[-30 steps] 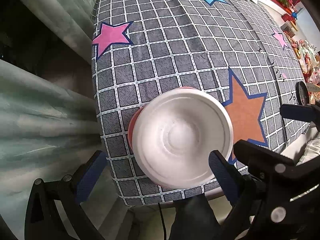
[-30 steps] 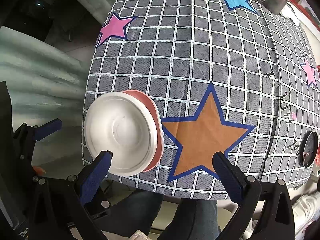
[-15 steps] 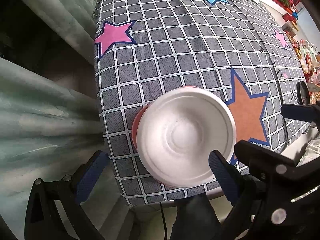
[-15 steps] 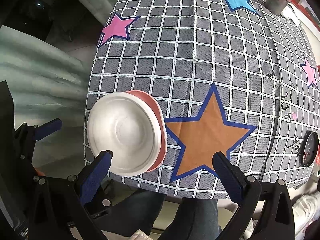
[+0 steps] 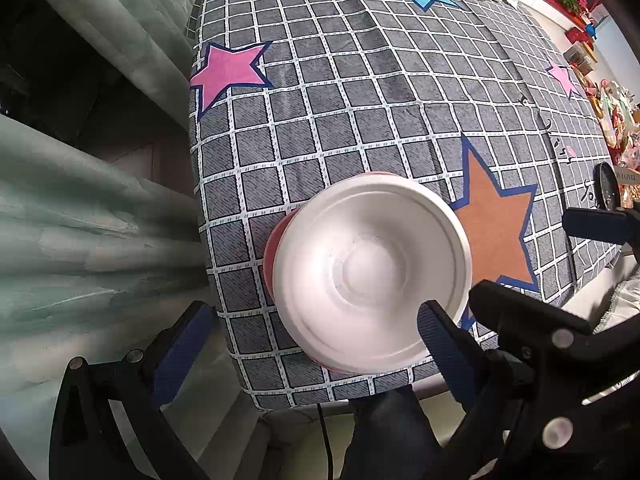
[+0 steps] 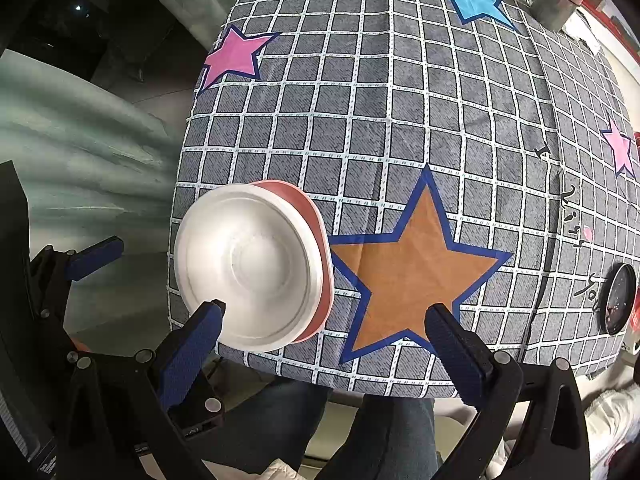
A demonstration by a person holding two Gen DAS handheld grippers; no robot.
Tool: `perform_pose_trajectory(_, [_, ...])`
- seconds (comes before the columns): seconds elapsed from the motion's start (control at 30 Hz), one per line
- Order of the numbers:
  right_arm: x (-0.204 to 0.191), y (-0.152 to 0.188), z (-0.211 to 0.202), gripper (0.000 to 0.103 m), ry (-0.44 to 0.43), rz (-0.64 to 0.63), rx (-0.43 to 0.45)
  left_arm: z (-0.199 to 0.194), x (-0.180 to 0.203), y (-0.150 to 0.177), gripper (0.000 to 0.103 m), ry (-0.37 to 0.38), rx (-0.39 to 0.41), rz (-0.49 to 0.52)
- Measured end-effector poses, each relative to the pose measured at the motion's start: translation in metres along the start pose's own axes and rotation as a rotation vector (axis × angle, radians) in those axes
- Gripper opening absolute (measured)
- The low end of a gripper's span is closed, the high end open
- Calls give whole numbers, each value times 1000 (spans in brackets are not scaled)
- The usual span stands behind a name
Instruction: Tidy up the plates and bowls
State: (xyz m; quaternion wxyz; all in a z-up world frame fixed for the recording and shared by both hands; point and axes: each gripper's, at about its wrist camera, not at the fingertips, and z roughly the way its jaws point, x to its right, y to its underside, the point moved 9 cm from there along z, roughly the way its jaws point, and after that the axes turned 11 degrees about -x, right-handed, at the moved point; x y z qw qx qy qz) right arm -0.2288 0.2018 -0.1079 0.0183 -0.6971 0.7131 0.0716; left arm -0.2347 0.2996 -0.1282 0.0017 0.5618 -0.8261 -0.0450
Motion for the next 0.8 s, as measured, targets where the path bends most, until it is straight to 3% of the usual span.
perform_pose_trajectory(0.67, [2,0,-1,102,-9,12,6,0,0,-4,103,-11,-7,-1])
perform_pose_trajectory(0.8, [2,-2,-2,102,-16,20,12,-7,4,-8,103,27,27,9])
